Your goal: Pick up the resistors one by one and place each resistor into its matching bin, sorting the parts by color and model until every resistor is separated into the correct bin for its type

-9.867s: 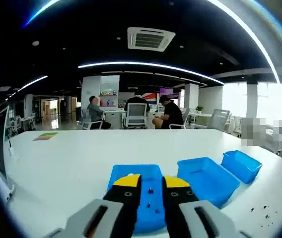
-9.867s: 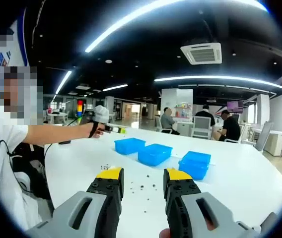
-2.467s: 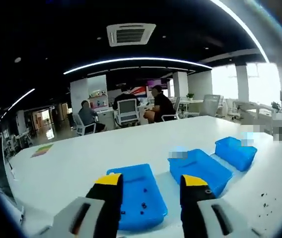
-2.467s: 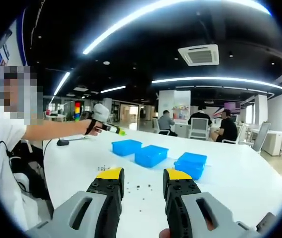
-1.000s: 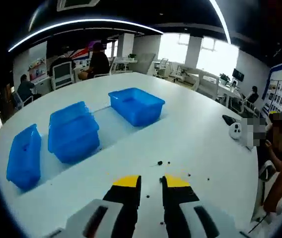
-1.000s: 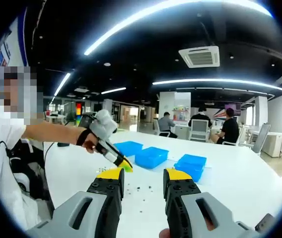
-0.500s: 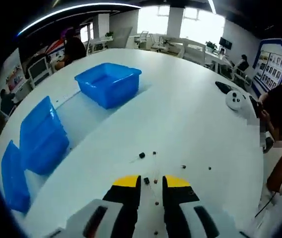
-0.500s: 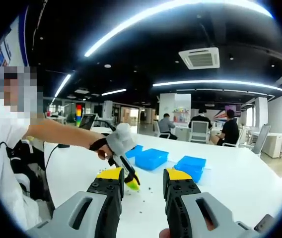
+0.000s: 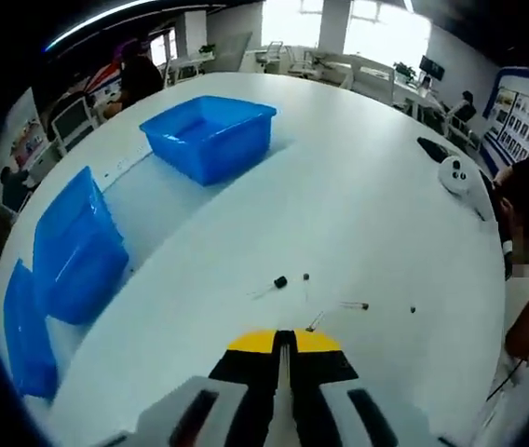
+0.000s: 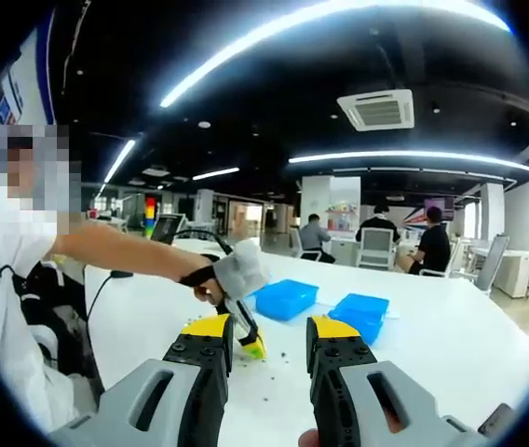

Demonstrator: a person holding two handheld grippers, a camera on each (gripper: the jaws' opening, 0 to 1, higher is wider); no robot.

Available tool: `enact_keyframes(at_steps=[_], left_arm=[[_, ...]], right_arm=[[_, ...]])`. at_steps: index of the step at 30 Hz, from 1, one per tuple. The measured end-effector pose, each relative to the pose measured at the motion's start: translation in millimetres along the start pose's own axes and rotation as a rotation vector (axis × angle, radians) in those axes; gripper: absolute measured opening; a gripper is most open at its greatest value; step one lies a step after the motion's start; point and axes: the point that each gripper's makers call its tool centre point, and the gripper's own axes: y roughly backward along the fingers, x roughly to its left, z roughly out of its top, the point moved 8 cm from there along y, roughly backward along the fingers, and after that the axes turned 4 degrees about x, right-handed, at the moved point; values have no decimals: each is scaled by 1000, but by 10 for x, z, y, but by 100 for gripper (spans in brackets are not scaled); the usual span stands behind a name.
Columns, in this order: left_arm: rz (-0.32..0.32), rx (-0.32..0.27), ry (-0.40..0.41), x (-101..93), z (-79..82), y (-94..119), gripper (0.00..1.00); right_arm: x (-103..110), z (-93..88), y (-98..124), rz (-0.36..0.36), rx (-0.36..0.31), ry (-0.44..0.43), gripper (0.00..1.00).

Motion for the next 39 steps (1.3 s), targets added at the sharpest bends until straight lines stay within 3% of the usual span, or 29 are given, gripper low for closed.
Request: enact_keyframes(at_steps=[5, 11, 18, 26, 29, 31, 33, 36, 39], left_arm=[[-5, -11, 16, -7, -15, 39, 6], [-24, -123, 31, 35, 77, 334, 6], [-23, -269, 58, 139, -19, 730, 7], [-5, -500, 152, 340, -428, 1245, 7], [58, -585, 134, 399, -640, 1420, 7], [138, -618, 118, 443, -782, 1525, 7], [179, -655, 107, 447, -891, 1617, 7], [155, -723, 153, 437, -1057, 1759, 7], [182, -772, 174, 437, -1264, 1861, 7]], right_arm=[[-2, -6, -2, -4, 1, -2, 34], [20, -24, -30, 2, 7, 0, 34], [26, -36, -55, 6, 12, 1, 34], [77, -69, -135, 22, 33, 8, 34], [83, -83, -156, 25, 41, 11, 34], [85, -101, -174, 28, 52, 13, 34], [95, -122, -191, 36, 65, 20, 34], [99, -136, -213, 37, 71, 18, 34], [120, -153, -226, 41, 77, 19, 34]])
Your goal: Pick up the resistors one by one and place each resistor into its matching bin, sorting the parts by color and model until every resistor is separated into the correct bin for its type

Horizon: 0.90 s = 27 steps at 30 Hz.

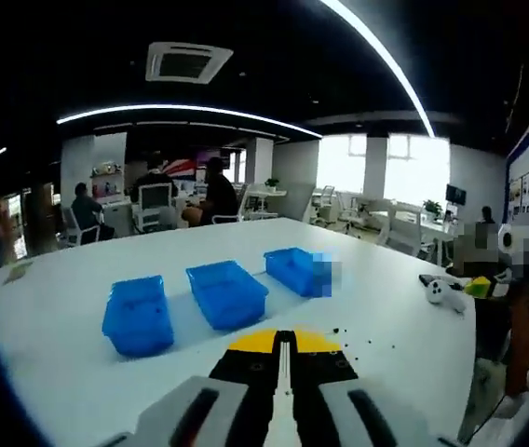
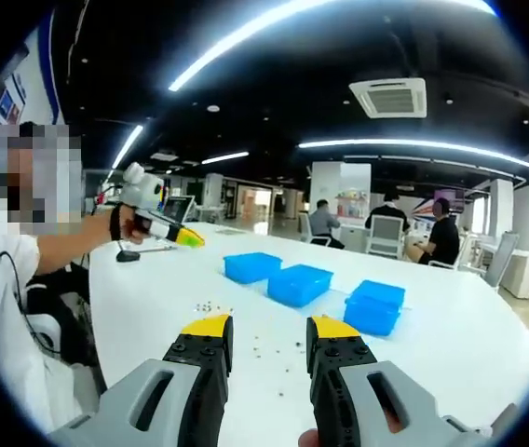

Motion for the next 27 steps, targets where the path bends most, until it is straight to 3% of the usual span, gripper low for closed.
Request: enact_keyframes(at_steps=[8, 13, 16, 21, 27], left_arm=[[46, -116, 65, 50, -186, 368, 7], [76, -174, 75, 107, -244, 404, 7], [80, -191, 107, 183, -235, 355, 7], [143, -193, 135, 371, -160, 206, 7], [226, -160, 147, 688, -27, -132, 7]], right_arm=[[50, -42, -14, 11, 12, 4, 34], [65, -57, -21, 11, 17, 3, 34], [70, -47, -4, 9, 13, 5, 34], [35, -39, 24, -3, 7, 1, 34], [13, -17, 50, -7, 0, 2, 34]])
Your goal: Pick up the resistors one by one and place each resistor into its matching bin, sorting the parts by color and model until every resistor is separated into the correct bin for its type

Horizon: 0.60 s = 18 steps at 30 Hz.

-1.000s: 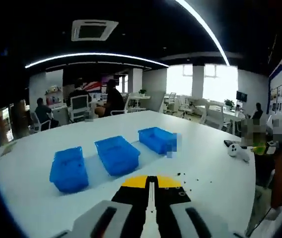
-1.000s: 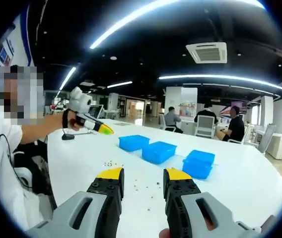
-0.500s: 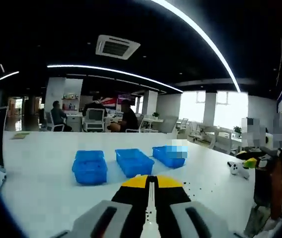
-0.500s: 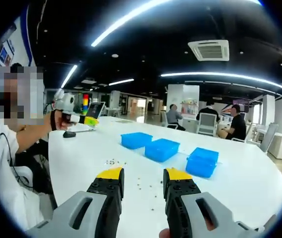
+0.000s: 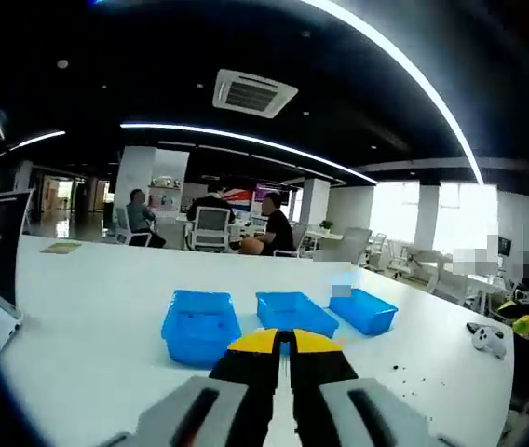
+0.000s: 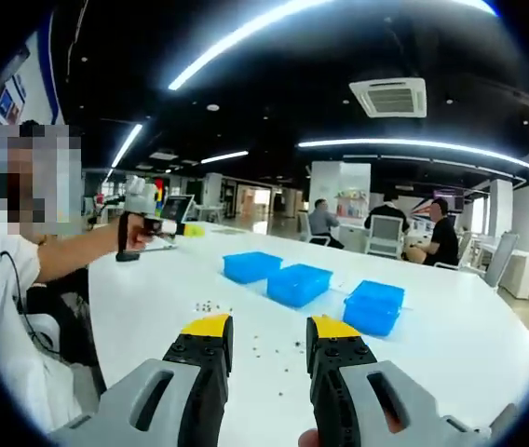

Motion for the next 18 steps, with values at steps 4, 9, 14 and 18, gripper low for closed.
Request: enact_keyframes(at_steps=[4, 9, 14, 18], left_arm=[[32, 32, 71, 178, 88, -296, 7], [103, 54, 41, 337, 152, -625, 7], [157, 48, 59, 521, 229, -874, 7], [200, 78, 48, 607, 206, -1030, 7]], right_arm=[[-28, 22, 25, -8, -7, -2, 34], [-42, 36, 41, -14, -12, -2, 34], [-58, 42, 55, -19, -15, -4, 34], [-69, 40, 64, -23, -16, -5, 34]])
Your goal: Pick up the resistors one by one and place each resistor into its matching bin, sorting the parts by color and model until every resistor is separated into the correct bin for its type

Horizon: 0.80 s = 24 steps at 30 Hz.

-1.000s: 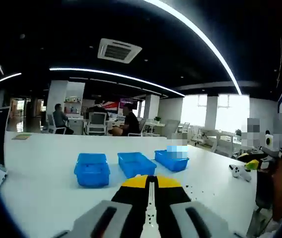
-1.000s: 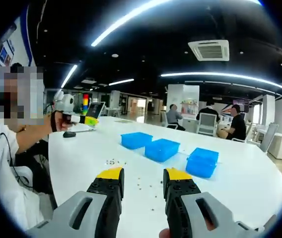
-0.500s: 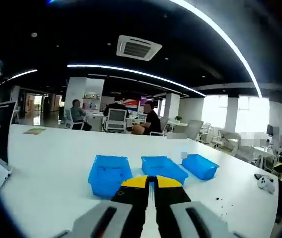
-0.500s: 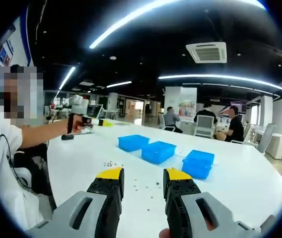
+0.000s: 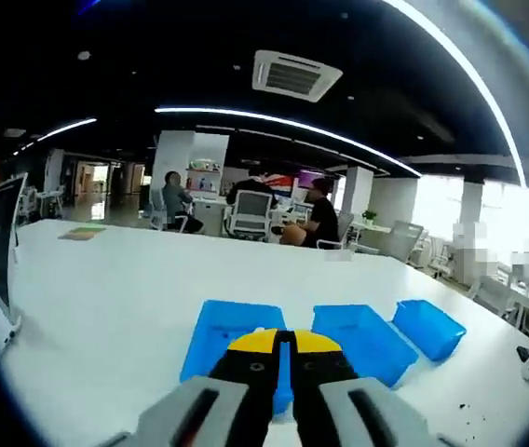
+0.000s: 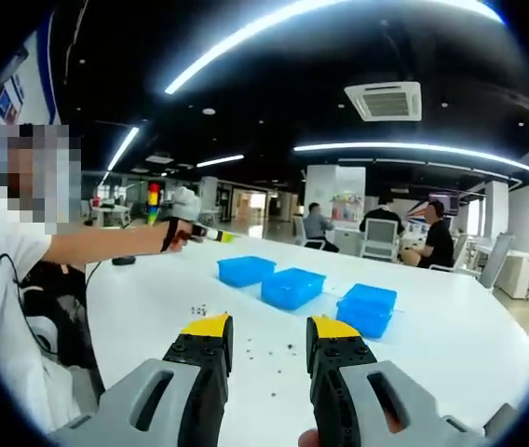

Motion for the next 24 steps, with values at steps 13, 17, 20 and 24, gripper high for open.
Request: enact_keyframes(at_steps=[13, 17, 20, 24], left_arm=[[41, 25, -8, 21, -76, -152, 7], [53, 25, -17, 31, -70, -173, 7], [87, -10, -39, 71, -47, -186, 7], [71, 11, -53, 65, -108, -240, 43]], right_arm=[[-15, 5, 31, -7, -6, -3, 34], [-19, 6, 29, -8, -6, -4, 34], [-14, 11, 27, -6, -6, -3, 34], [-11, 16, 31, -7, -7, -1, 34]])
